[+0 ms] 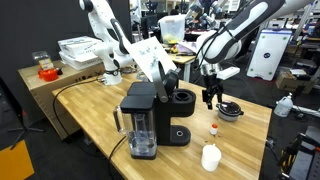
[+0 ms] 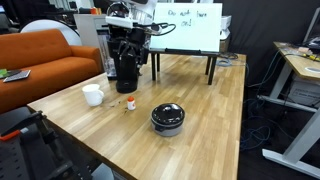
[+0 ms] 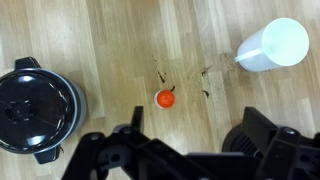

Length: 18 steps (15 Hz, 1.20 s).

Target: Put the coffee pod in the mug

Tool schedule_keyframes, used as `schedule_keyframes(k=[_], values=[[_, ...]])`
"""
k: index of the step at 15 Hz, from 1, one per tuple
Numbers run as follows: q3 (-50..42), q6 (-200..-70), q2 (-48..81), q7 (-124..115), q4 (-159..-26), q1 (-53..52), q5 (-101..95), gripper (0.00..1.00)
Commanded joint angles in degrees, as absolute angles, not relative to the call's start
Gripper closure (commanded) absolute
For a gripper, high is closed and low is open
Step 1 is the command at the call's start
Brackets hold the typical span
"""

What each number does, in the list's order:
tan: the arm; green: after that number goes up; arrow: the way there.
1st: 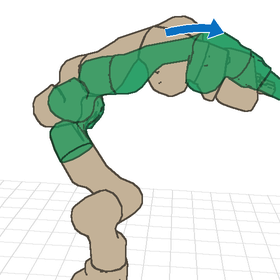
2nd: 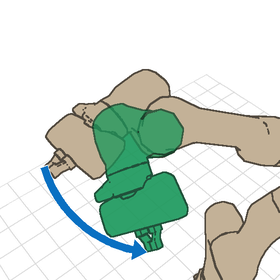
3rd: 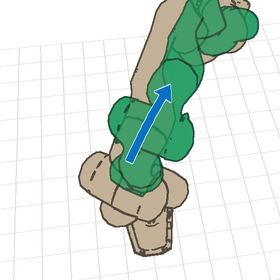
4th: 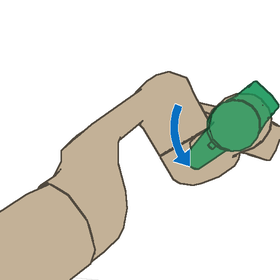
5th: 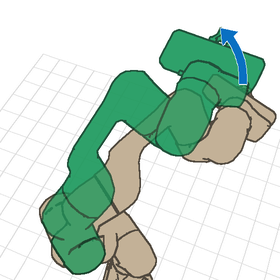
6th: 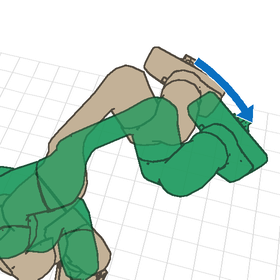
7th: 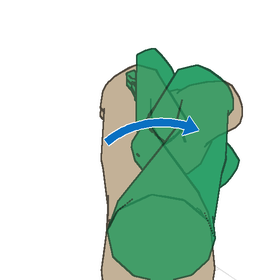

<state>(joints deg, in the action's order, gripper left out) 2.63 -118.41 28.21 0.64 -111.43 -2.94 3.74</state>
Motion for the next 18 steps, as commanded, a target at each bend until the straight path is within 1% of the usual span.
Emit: schedule_keyframes(k=[1,9,18], values=[[2.7,-119.7,31.8,2.6,-110.0,-2.3,3.4,0.00],[3.1,-119.8,40.3,4.6,-106.0,-1.8,3.7,0.00],[2.9,-119.2,43.9,3.9,-103.1,-1.7,3.9,0.00]])
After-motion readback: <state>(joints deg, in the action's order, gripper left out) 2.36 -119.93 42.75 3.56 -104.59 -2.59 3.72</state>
